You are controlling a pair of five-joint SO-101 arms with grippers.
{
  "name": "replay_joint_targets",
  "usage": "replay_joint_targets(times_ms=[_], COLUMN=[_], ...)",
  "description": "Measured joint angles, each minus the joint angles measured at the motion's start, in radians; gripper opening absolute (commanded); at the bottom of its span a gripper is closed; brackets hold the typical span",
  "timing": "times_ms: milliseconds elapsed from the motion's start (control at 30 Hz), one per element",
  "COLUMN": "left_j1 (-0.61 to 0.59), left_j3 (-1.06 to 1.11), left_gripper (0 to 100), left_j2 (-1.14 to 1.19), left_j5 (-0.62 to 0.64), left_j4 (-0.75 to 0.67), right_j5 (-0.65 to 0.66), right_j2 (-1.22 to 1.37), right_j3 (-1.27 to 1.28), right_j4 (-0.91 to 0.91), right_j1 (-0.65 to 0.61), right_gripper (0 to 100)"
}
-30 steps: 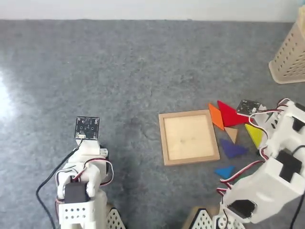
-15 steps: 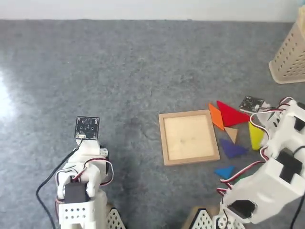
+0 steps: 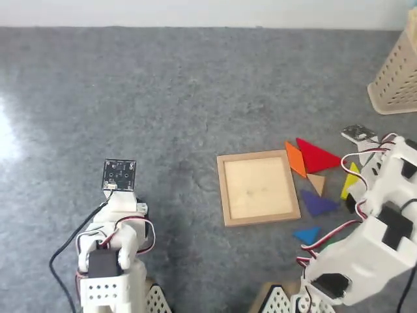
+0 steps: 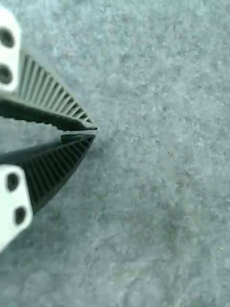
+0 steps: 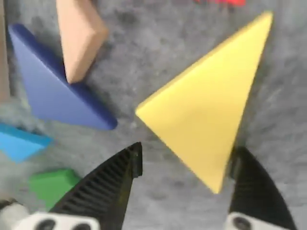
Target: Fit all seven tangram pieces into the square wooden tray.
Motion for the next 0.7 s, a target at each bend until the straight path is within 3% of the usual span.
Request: replay_joint_targets(times_ms=[400, 700], left_j1=[0.000, 0.000], left_j3=[0.000, 0.000], left_gripper=[1, 1], left_j2=[0.000, 0.000], left_j5=[0.000, 0.000], left_j4=[0.000, 0.000], right_j5=[-0.543, -0.608], right_j2=[-0.008, -0.008], right_j3=[0.003, 0.003], right_j4=[0.005, -0.083], right_j1=[-0.158, -0.212], right_gripper=[33.0, 32.9])
